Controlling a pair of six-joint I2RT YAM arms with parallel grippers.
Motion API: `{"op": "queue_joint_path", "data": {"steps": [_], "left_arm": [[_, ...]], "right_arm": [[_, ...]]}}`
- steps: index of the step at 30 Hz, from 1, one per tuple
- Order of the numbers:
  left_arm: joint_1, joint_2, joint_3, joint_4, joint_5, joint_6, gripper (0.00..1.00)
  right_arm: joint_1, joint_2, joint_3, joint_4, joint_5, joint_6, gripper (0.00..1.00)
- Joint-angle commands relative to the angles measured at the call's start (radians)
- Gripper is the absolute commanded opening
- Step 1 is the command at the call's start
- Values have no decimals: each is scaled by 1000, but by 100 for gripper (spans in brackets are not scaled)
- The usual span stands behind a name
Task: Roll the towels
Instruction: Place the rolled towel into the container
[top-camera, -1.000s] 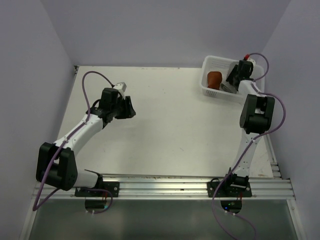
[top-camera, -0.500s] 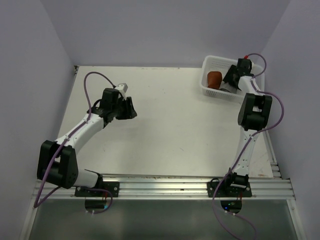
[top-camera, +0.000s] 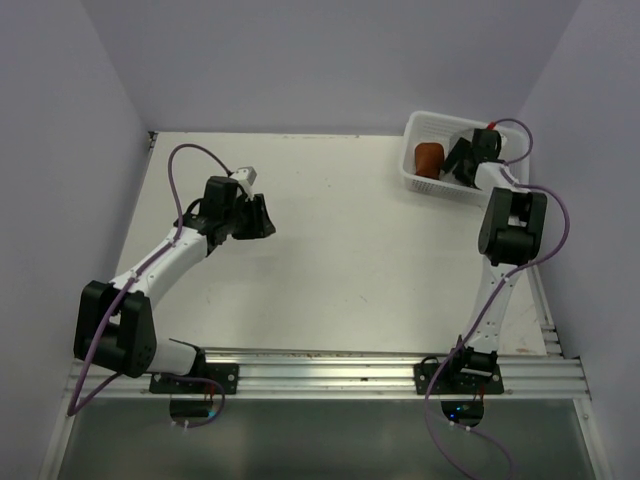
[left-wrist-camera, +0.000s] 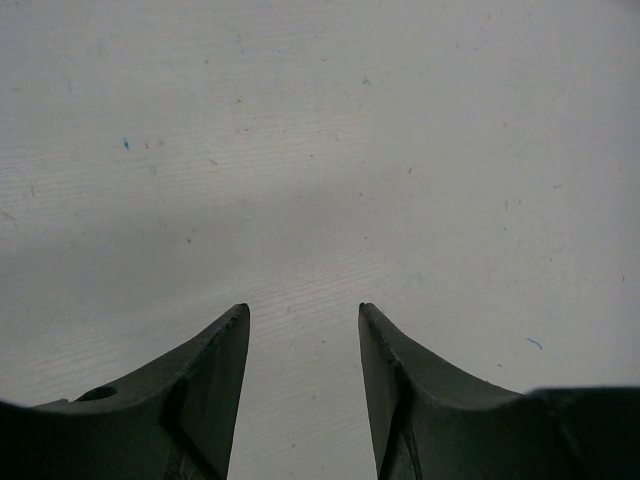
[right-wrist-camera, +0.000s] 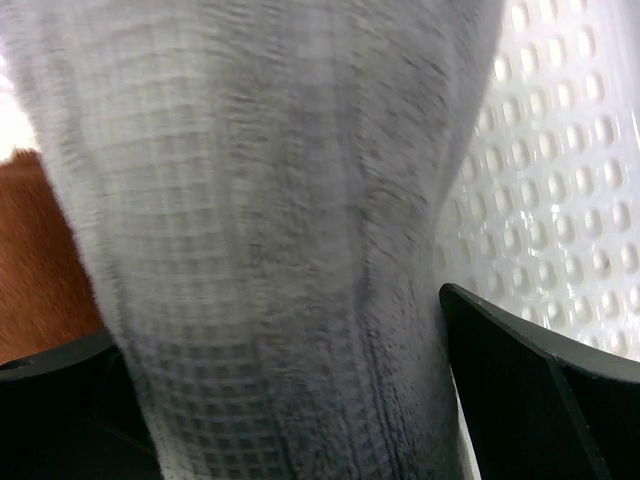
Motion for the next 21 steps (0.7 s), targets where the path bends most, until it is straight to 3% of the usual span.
{"op": "queue_joint_path", "data": {"steps": [1, 7, 21], "left_arm": [[11, -26, 5, 36, 28, 23, 52], [11, -22, 7, 37, 38, 27, 52], [22, -9, 7, 42, 67, 27, 53]], "right_arm": [[-6, -130, -121, 208, 3, 25, 99], [-6, -158, -279, 501, -12, 42, 99], [-4, -223, -388, 681, 31, 11, 99]]}}
